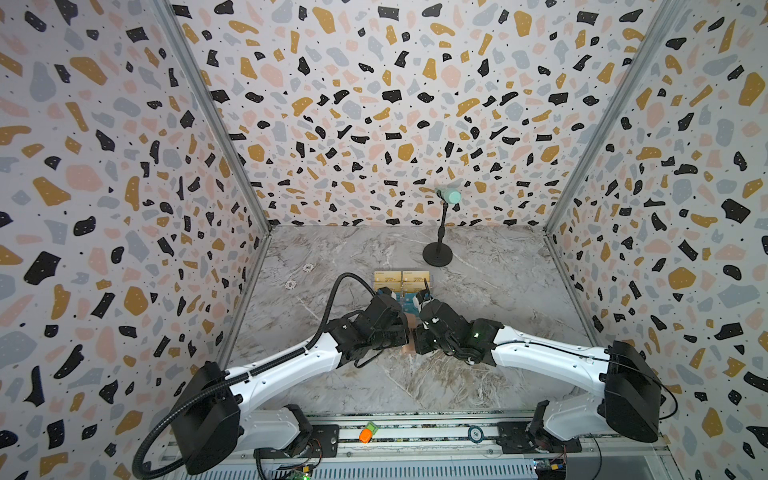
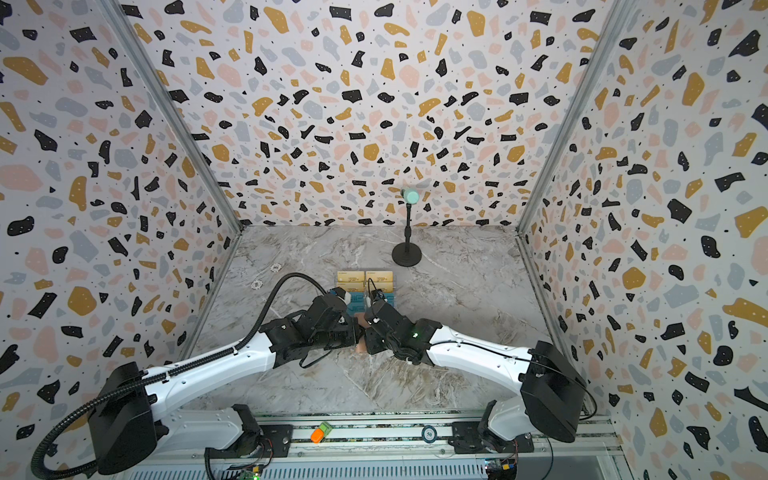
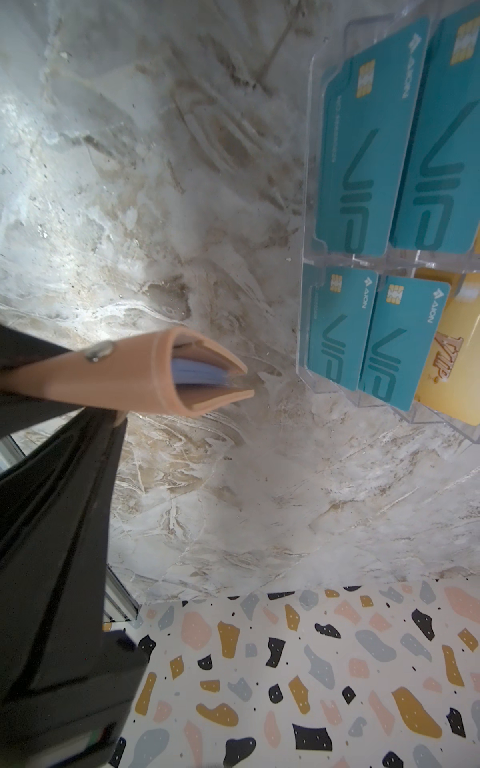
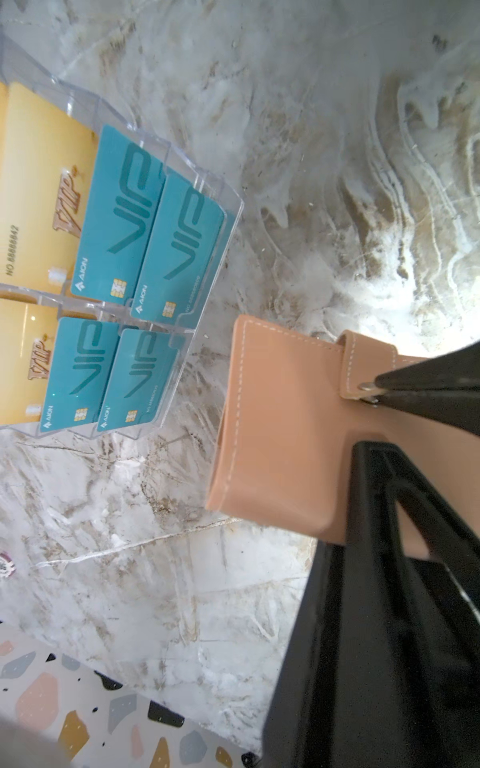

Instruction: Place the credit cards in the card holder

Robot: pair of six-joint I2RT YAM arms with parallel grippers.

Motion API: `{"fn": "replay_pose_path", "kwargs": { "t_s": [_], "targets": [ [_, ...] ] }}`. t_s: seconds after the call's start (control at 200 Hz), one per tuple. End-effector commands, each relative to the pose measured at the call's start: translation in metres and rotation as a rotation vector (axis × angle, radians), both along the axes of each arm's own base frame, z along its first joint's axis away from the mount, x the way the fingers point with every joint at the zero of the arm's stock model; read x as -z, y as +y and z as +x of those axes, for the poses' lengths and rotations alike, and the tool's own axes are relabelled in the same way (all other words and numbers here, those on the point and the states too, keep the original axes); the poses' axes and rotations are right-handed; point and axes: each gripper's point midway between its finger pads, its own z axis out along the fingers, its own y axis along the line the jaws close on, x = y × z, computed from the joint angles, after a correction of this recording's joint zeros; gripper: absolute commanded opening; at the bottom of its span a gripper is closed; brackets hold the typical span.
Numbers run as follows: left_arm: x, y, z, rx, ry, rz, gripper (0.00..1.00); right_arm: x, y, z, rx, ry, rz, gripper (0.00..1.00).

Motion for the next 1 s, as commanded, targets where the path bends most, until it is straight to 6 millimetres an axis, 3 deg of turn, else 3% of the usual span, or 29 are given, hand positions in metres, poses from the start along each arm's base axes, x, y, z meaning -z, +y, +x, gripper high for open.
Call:
{"fn": "replay_pose_path", "kwargs": {
  "t_s": [0.0, 0.175, 0.335, 0.435, 0.661, 0.996],
  "targets": [
    [-0.01, -0.006, -0.012, 0.056, 0.004, -0.048, 0.0, 0.014, -0.031, 0.01, 0.091, 0.025, -0.041, 0.0],
    [-0.011, -0.008, -0.014, 0.068, 0.003, -0.056, 0.0, 0.022, -0.035, 0.011, 0.093, 0.078, 0.019, 0.02],
    [-0.013, -0.011, -0.017, 0.098, 0.007, -0.085, 0.0, 0.022, -0.029, 0.008, 0.035, 0.131, 0.147, 0.32],
    [-0.019, -0.013, -0.019, 0.117, 0.004, -0.126, 0.0, 0.017, -0.023, 0.005, -0.023, 0.148, 0.237, 0.41],
    [-0.025, -0.014, -0.021, 0.152, 0.012, -0.207, 0.0, -0.001, -0.02, -0.007, -0.123, 0.161, 0.41, 0.47],
    [-0.032, -0.015, -0.02, 0.163, 0.008, -0.287, 0.0, 0.007, -0.031, -0.016, -0.188, 0.223, 0.472, 0.48]
  ]
}}
